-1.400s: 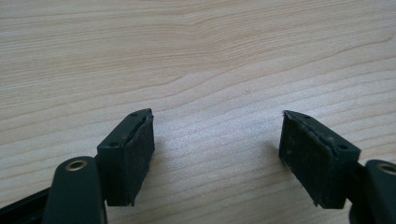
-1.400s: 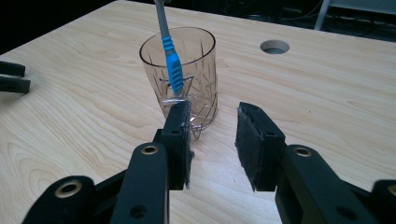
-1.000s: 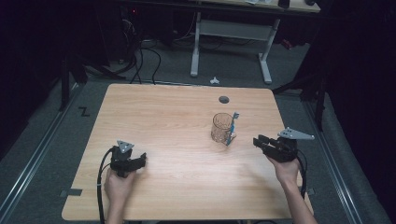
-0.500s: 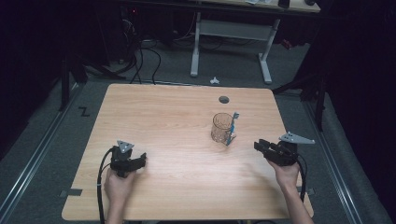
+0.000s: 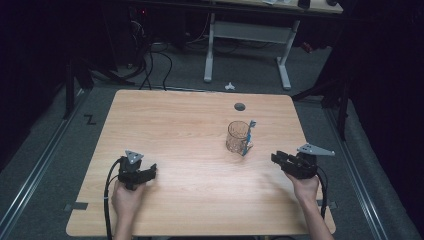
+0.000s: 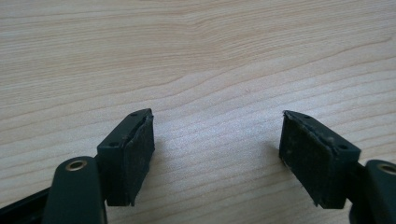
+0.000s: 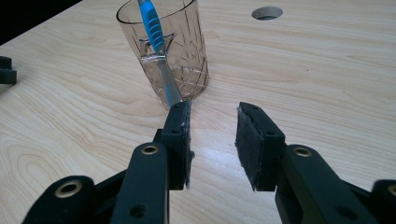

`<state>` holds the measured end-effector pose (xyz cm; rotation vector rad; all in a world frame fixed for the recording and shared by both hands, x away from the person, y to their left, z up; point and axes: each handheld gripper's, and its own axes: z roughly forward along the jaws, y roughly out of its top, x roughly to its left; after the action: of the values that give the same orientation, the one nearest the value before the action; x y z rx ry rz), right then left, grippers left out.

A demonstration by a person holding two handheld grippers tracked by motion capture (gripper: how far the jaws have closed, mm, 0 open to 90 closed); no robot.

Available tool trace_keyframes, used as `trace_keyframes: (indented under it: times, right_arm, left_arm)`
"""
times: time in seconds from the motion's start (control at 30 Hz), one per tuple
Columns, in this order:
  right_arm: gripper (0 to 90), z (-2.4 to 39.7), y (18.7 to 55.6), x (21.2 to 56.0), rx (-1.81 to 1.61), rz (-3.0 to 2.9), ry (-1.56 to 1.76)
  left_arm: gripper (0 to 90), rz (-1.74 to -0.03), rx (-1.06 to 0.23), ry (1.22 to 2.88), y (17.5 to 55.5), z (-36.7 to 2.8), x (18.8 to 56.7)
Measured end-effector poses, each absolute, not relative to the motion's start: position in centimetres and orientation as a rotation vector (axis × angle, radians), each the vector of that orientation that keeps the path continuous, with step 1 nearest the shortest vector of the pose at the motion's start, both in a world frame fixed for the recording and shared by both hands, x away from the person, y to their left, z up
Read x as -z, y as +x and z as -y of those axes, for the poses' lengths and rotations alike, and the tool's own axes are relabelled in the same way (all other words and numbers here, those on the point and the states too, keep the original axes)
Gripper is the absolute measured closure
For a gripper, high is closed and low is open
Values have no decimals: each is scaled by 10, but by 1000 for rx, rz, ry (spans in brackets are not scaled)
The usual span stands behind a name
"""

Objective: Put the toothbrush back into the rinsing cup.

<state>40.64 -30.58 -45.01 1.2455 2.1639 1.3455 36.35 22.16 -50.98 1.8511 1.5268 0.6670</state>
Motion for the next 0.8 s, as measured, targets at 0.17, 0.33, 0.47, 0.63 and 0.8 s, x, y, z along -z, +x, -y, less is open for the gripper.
trace_keyframes:
  times: [0.17,0.33,0.47,0.63,0.8]
  right_arm:
    - [657,304,407,455,-1334,-2170,1253]
    - [656,304,408,459,-1328,-2174,1264]
    - [656,302,409,462,-1315,-2182,1264]
    - [656,300,411,467,-1300,-2189,1268]
    - [656,300,412,470,-1288,-2188,1275]
  left_arm:
    - [271,-1527,-667,1851,363,-222,510]
    - [271,-1527,-668,1852,364,-222,510]
    - [271,-1527,-668,1852,364,-222,510]
    - [271,-1527,-668,1852,364,-222,510]
    - [271,-1527,-668,1852,364,-222,510]
